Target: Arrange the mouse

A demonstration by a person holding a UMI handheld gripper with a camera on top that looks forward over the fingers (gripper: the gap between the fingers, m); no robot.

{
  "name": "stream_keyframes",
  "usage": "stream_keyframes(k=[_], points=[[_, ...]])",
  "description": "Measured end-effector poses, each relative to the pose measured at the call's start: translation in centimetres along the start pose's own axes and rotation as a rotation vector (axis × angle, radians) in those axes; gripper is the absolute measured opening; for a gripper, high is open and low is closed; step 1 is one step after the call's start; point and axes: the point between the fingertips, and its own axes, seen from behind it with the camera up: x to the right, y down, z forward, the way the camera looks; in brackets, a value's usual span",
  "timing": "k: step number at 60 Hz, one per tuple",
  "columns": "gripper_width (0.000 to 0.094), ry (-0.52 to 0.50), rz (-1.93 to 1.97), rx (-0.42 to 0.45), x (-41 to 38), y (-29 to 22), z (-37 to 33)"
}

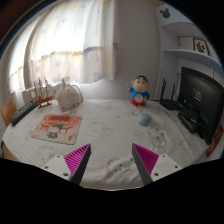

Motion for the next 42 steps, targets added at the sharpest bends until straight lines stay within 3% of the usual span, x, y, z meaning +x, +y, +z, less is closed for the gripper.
stream_keyframes(k=[14, 42], points=[[0.0852, 0.096, 0.034, -0.009, 7.5, 1.0, 1.3], [0.0852, 0.085, 0.039, 0.039, 13.9, -0.5, 10.6]])
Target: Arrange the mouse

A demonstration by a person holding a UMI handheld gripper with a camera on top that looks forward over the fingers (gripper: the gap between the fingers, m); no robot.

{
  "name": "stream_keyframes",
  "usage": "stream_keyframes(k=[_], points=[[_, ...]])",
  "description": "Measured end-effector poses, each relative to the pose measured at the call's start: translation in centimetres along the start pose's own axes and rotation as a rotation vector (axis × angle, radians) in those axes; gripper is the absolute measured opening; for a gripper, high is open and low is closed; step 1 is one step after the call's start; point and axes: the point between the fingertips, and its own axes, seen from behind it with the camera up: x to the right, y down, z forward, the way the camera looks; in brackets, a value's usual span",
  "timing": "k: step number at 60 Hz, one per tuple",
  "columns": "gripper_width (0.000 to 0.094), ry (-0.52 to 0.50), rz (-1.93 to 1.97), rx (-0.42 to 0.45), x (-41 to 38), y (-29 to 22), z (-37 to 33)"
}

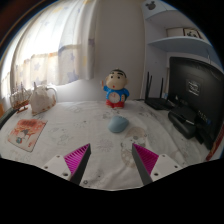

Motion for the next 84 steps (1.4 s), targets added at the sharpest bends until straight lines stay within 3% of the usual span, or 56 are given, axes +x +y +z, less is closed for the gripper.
stream_keyframes(k=[46, 84], points=[[0.0857, -0.073, 0.011, -0.044, 0.5, -3.6, 15.2], [0.0861, -0.134, -0.010, -0.104, -0.4, -5.3, 20.6]])
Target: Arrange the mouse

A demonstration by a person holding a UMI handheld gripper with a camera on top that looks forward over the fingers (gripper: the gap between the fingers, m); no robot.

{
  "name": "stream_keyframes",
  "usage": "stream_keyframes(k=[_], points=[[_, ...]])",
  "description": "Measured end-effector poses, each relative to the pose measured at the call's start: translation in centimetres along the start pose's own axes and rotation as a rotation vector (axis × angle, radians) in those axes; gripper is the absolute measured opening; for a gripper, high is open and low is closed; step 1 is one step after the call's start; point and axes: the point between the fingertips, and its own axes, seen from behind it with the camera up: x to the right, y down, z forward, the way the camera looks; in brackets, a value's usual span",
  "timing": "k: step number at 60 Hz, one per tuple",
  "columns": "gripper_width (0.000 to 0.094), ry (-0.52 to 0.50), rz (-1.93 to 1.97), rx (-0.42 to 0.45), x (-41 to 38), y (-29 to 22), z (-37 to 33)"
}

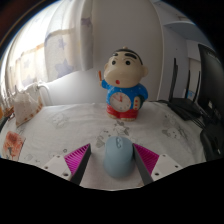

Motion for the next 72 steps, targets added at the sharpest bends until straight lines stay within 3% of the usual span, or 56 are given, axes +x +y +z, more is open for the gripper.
stream_keyframes(k=[10, 12, 14, 15, 19, 31, 38, 45, 52, 61, 69, 72], points=[[0.0785, 0.013, -0.016, -0.006, 0.3, 0.0, 0.2], [0.0697, 0.018, -0.015, -0.007, 0.4, 0.0, 0.2], [0.0522, 0.026, -0.011, -0.009, 0.7, -0.1, 0.3], [0.0482, 0.023, -0.008, -0.010, 0.6, -0.1, 0.3], [0.0453, 0.042, -0.005, -0.026, 1.1, -0.5, 0.0], [0.0429, 0.028, 0.024, 0.050, -2.4, -7.8, -4.5], [0.0426, -0.040, 0.022, 0.102, -9.3, -12.7, -8.4], [0.0415, -0.137, 0.008, 0.125, -19.1, -14.2, -11.5], [0.0406, -0.229, -0.014, 0.091, -29.4, -11.2, -13.2], [0.0405, -0.283, -0.030, 0.029, -39.1, -3.9, -12.2], [0.0405, -0.280, -0.044, -0.053, -43.3, 3.1, -9.4], [0.0447, -0.256, -0.053, -0.076, -43.7, 4.7, -8.6]])
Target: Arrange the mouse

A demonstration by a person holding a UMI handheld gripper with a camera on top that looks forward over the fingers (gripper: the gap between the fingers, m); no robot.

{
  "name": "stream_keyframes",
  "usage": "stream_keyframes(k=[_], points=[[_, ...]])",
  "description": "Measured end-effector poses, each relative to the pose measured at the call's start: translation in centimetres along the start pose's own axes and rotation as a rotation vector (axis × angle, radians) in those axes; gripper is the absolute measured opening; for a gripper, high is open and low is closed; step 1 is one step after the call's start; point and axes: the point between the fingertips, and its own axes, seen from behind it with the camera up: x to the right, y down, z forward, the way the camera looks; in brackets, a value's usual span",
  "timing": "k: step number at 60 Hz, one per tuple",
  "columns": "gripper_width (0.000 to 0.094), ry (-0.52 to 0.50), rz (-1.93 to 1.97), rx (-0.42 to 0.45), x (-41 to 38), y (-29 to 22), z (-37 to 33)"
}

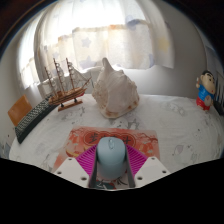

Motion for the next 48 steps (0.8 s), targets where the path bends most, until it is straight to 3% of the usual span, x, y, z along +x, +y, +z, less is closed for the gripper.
stream_keyframes(k=[5, 8, 9, 11, 15, 26, 34, 48], points=[[0.0550, 0.039, -0.023, 0.002, 0.0, 0.4, 0.3], [0.0831, 0.073, -0.048, -0.020, 0.4, 0.5, -0.1], [0.0864, 0.081, -0.050, -0.022, 0.4, 0.3, -0.2], [0.0808, 0.091, -0.045, -0.032, 0.6, -0.1, -1.0], [0.0862, 0.118, -0.023, -0.054, 1.0, -1.3, -3.9], [0.0855, 0.130, 0.001, -0.076, 0.7, -5.1, -18.0], [0.0855, 0.183, -0.002, -0.101, 1.9, -5.1, -26.8], [0.0855, 0.229, 0.036, -0.112, 3.1, -3.6, -32.9]])
